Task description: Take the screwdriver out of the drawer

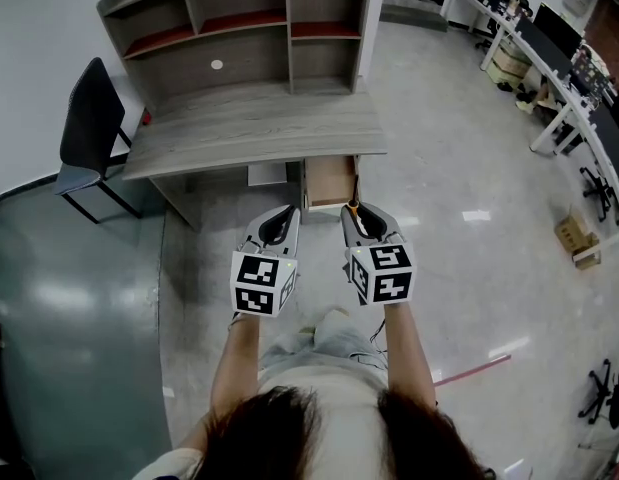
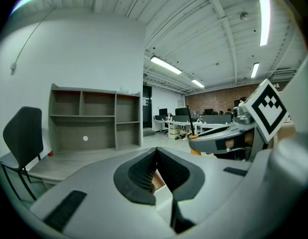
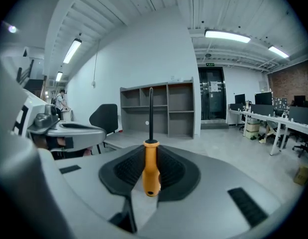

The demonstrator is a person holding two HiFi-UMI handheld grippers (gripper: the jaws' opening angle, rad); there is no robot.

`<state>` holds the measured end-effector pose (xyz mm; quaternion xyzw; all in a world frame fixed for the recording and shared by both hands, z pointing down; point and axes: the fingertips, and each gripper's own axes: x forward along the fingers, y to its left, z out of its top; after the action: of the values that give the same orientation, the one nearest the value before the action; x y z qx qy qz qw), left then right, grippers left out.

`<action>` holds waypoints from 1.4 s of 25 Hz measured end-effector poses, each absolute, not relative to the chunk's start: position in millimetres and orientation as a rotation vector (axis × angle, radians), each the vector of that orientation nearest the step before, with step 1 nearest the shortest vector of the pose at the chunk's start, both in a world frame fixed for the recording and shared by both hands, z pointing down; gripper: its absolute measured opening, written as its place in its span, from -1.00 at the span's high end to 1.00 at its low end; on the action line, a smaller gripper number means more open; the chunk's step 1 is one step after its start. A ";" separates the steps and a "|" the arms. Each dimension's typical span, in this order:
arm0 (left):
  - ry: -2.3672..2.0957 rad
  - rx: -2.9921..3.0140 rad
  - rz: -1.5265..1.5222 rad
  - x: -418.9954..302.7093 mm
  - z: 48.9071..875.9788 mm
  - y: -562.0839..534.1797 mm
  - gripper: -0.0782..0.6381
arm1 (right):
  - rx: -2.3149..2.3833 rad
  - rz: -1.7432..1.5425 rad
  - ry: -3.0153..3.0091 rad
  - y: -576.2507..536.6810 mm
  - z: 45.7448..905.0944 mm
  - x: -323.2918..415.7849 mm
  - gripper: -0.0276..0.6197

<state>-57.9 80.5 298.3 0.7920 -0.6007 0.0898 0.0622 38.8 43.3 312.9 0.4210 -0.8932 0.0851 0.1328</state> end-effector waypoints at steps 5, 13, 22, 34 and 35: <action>-1.812 2.415 0.278 -56.6 290.2 77.7 0.73 | 1.262 0.185 -2.617 39.4 300.2 38.6 0.65; -1.805 2.431 0.283 -37.6 281.2 75.6 0.73 | 1.273 0.123 -2.635 38.5 285.7 51.7 0.65; -1.835 2.408 0.276 -11.3 269.7 91.5 0.73 | 1.227 0.093 -2.674 53.2 271.0 71.9 0.65; -1.884 2.393 0.271 28.5 253.6 123.9 0.73 | 1.198 0.044 -2.708 84.1 259.5 110.5 0.65; -1.885 2.394 0.277 31.7 253.7 125.6 0.73 | 1.199 0.042 -2.708 85.9 259.5 113.7 0.65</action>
<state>31.7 125.6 253.7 0.7818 -0.6156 0.0905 0.0412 113.7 85.9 259.5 0.4031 -0.9106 0.0142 0.0897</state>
